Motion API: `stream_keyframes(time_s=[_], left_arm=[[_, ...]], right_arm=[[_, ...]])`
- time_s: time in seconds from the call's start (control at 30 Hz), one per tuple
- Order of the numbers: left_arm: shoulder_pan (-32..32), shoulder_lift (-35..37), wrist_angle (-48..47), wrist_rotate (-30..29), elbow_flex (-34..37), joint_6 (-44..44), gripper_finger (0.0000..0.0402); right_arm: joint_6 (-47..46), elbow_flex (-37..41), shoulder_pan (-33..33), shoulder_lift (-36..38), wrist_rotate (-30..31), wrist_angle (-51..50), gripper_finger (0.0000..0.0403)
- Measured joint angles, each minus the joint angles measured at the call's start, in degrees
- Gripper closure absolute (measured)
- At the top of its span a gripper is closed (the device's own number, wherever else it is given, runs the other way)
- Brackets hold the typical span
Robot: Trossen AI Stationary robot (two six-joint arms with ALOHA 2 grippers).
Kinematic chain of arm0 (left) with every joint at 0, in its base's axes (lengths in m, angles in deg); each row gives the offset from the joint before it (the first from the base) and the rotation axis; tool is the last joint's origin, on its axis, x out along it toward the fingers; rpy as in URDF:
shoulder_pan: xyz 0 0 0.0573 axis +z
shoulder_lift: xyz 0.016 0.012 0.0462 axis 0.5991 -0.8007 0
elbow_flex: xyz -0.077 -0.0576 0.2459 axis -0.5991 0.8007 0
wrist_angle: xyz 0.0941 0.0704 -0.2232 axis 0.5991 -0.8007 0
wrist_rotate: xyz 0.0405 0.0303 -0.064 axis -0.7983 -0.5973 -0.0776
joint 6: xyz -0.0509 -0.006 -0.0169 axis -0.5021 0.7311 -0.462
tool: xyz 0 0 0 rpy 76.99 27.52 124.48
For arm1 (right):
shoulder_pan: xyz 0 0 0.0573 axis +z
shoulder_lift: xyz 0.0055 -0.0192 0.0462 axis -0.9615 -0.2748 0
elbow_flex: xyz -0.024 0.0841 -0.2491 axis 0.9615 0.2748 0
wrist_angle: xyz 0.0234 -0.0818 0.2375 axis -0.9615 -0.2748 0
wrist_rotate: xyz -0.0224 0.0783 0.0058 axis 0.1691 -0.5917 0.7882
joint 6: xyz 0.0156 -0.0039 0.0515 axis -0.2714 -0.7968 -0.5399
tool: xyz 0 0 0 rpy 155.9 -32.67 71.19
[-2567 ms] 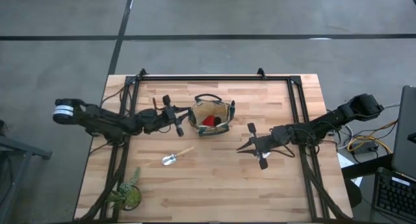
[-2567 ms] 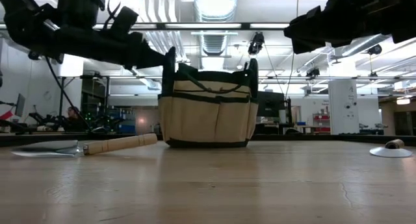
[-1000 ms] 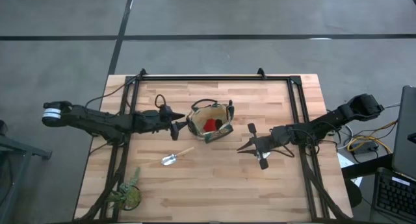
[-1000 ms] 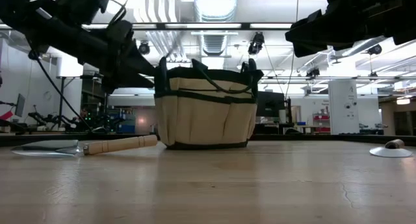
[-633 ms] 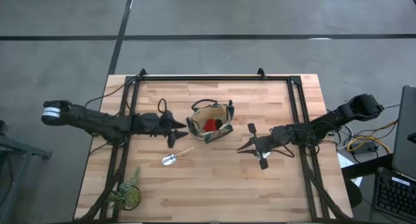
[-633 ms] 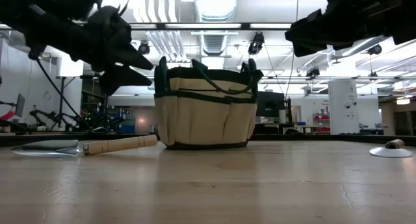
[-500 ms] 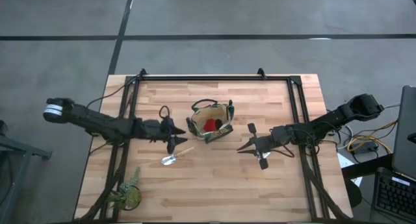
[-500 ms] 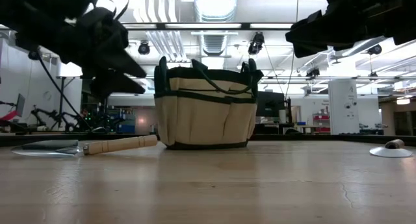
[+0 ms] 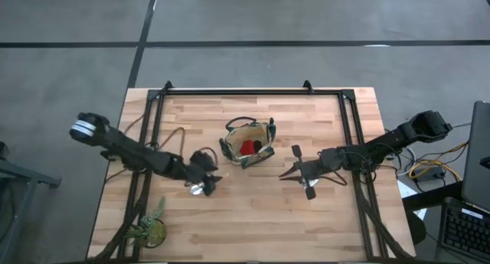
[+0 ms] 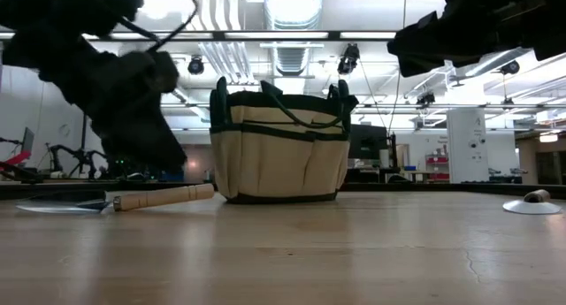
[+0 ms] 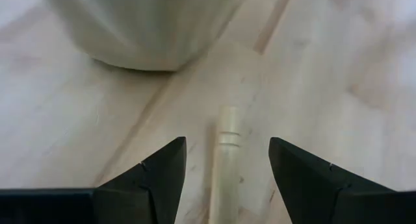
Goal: Pick & Place Garden tools in Gardening bag
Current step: Put the left brown trowel into the gardening bag
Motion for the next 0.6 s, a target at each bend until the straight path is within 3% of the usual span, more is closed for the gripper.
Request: stream_keyframes(time_s=[0.1, 0.27, 0.37, 0.47, 0.6], left_arm=[[0.0, -5.0, -3.9, 0.2, -4.7, 0.6, 0.0179], [0.0, -10.9, -21.1, -0.4, -13.1, -1.0, 0.0179], [-0.1, -13.2, -26.8, -0.5, -16.2, -2.0, 0.0184], [-0.3, -14.5, -26.3, -0.1, -17.6, -2.0, 0.0206], [-0.5, -15.2, -25.5, 1.3, -18.7, -1.6, 0.0266]], right_arm=[[0.0, -0.2, 0.0, 0.0, 0.0, 0.2, 0.0374], [0.0, -0.2, 0.0, 0.0, 0.0, 0.4, 0.0374], [0.0, -0.2, 0.0, 0.0, 0.0, 0.5, 0.0374], [-0.1, -0.2, 0.0, 0.0, 0.0, 0.5, 0.0374], [-0.2, -0.1, 0.0, 0.0, 0.0, 0.5, 0.0374]])
